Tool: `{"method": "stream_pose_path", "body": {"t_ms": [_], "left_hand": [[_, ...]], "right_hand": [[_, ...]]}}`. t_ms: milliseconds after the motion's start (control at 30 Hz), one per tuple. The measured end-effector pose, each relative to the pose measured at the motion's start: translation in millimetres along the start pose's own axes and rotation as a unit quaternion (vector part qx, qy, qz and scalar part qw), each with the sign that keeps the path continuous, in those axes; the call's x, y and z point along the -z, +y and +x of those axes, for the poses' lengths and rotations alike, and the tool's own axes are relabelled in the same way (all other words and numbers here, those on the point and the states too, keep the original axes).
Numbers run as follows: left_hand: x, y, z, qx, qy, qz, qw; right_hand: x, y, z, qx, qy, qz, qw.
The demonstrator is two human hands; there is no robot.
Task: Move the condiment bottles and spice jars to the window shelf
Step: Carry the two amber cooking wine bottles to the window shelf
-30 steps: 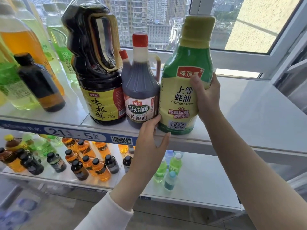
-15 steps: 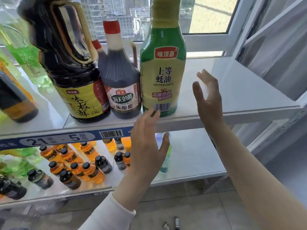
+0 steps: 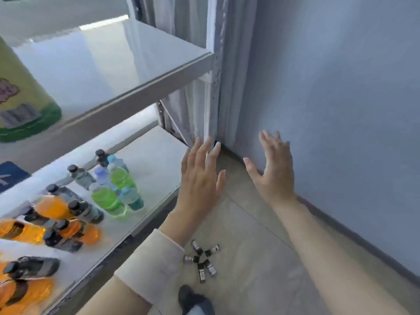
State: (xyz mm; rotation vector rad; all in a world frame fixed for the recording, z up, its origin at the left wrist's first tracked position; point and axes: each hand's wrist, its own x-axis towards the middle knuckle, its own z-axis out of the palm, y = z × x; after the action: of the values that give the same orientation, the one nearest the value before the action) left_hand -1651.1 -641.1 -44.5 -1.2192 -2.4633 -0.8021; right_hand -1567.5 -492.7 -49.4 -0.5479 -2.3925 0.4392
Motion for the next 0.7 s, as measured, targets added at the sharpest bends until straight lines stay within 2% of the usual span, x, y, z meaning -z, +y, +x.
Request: {"method": "stream_pose_path", "body": {"t_ms": [167, 300, 467, 700], "left_hand": [[-49.4, 105.8, -34.0, -0.095, -0.108, 0.014, 0.989], [-86.6, 210.6, -86.9, -0.172, -0.190, 0.028, 0.966], [-131.1, 353.1, -159.4, -0.288, -0.319, 0.051, 0.902], [-165.8, 531.7, -253.1, -0.479, -0.356, 0.028, 0.802]], "right_hand": [[69.9, 82.5, -102.5, -0.059, -0.009, -0.089, 0.994], [140.7, 147.7, -209.9, -0.151, -0.035, -0.143, 0.978], [242.3, 199.3, -357.5, -0.291, -0.074, -0.221, 0.928], [362.9, 236.1, -508.9, -0.455, -0.024, -0.300, 0.838]]}}
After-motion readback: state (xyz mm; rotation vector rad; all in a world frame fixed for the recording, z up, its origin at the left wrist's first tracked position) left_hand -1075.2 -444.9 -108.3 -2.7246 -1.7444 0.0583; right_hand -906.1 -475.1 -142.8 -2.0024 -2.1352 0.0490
